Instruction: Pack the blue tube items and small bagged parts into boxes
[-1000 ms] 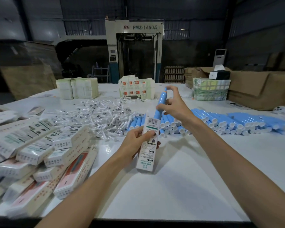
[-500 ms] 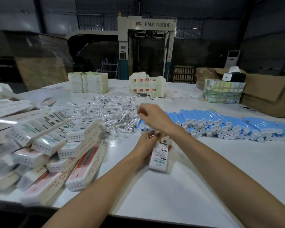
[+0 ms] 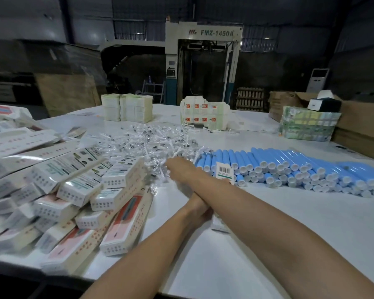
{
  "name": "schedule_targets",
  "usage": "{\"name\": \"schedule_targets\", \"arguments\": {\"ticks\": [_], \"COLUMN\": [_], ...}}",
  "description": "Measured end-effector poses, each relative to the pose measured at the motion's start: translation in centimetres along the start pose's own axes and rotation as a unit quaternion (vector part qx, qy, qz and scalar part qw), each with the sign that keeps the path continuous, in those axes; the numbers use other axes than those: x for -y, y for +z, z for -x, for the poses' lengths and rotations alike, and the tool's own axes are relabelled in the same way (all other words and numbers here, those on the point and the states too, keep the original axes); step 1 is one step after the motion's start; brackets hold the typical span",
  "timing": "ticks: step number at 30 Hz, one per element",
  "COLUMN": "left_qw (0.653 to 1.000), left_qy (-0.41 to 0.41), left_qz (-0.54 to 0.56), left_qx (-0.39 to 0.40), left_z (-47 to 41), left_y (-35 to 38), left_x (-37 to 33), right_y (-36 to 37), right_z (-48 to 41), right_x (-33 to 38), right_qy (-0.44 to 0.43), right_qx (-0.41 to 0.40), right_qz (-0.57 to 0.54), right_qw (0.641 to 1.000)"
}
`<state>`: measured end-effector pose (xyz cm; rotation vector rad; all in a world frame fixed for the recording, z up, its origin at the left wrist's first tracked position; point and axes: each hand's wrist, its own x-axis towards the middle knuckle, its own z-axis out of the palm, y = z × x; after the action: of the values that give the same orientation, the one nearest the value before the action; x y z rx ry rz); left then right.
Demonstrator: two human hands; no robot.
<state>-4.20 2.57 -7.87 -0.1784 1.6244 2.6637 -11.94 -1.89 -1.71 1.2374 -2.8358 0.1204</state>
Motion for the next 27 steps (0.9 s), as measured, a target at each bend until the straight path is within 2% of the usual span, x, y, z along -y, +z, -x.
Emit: {"name": "schedule_targets", "arguments": {"ticks": [5,7,10,13,15,18,20,22,25,27], "left_qw": [1.0,1.0,0.999,0.999,0.997,0.994,0.99,0.985,0.979,0.977], "left_qy": [0.001,-0.003,0.012,0.043,0.065,0.084,0.099,0.113,0.127,0.134], "left_qz": [-0.001,-0.004,-0.031,-0.02,-0.002,-0.034,-0.077,-0.107,-0.125,-0.128], "left_qx": [0.014,0.008,0.012,0.026,0.048,0.059,0.064,0.08,0.096,0.105], "left_z": [0.7,0.8,1.1,1.5,1.9,2.5,2.7,2.7,2.6,2.6], "left_y": [0.5,0.6,0.7,1.0,1.3,1.6,1.7,1.8,2.0,2.0], "left_x": [-0.6,-0.7,-0.9,-1.3,-1.8,-2.6,-2.8,-2.8,-2.6,-2.6], "right_y": [-0.9,-2.2,-4.4,-6.4,-7.5,-8.6,-9.0,-9.2,-9.8,-10.0], "right_z": [1.3,2.5,5.4,9.3,12.0,15.1,16.5,17.5,18.1,18.0], "right_x": [0.0,-0.1,-1.4,-4.2,-6.5,-10.2,-12.0,-12.9,-13.0,-12.8], "right_qy": [-0.015,-0.04,-0.065,-0.066,-0.049,0.013,0.043,0.054,0.034,0.02], "right_qx": [-0.043,-0.1,-0.233,-0.338,-0.404,-0.479,-0.495,-0.496,-0.48,-0.459], "right_qz": [0.017,0.008,-0.078,-0.215,-0.305,-0.418,-0.469,-0.5,-0.533,-0.534], "right_qw": [0.999,0.994,0.967,0.914,0.861,0.772,0.73,0.708,0.696,0.71]}}
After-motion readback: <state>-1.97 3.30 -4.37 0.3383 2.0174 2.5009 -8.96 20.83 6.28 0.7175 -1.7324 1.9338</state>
